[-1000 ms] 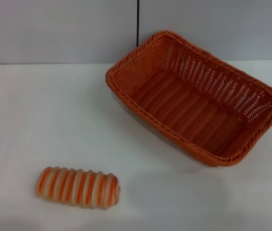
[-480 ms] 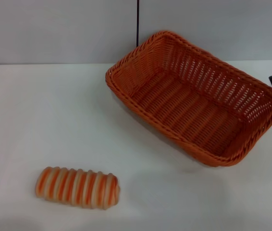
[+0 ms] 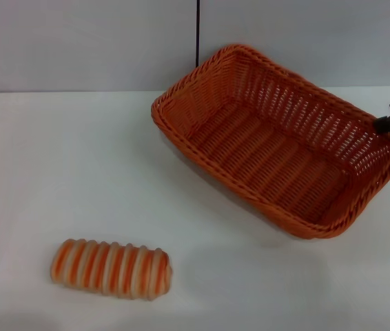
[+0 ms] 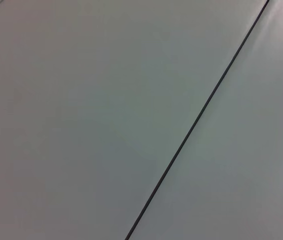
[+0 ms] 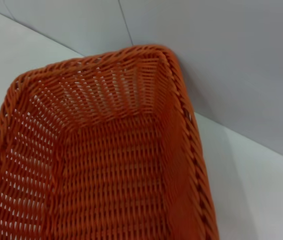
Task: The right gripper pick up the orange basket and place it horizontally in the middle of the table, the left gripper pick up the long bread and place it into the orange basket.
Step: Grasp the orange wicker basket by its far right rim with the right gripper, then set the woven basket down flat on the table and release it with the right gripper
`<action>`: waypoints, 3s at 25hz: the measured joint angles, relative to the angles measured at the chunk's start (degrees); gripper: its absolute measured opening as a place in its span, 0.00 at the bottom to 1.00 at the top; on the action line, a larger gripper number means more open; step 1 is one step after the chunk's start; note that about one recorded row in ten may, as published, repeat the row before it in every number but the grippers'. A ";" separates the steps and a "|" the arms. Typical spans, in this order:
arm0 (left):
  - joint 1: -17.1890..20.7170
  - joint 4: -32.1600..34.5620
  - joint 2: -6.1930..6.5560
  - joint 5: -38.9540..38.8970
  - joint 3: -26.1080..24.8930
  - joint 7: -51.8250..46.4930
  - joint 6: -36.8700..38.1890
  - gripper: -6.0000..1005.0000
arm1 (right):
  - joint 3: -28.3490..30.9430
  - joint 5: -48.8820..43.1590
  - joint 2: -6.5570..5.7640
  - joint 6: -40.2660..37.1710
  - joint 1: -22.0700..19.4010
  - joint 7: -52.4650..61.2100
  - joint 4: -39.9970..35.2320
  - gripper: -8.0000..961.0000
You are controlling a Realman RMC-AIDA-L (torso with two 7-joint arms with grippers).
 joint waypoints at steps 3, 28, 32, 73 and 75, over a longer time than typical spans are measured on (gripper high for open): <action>-0.02 0.00 0.00 -0.01 0.00 0.00 -0.02 0.83 | -0.45 -0.05 0.38 -1.61 0.12 -0.88 1.26 0.63; -0.31 -0.40 0.01 0.08 0.15 0.00 -0.53 0.83 | -4.08 -1.07 3.54 -4.65 0.11 -5.55 4.38 0.25; -0.21 -0.40 0.01 0.08 0.57 0.00 -0.51 0.83 | -3.80 -1.06 4.17 -4.56 -0.39 -6.30 2.77 0.20; -0.95 -0.51 0.02 0.08 0.79 0.00 -1.40 0.83 | -3.81 19.31 2.13 16.72 -7.31 -20.28 -23.74 0.19; -0.99 -0.56 0.07 0.08 0.79 -0.01 -1.53 0.83 | -5.09 18.84 2.10 16.69 -7.16 -20.76 -22.77 0.19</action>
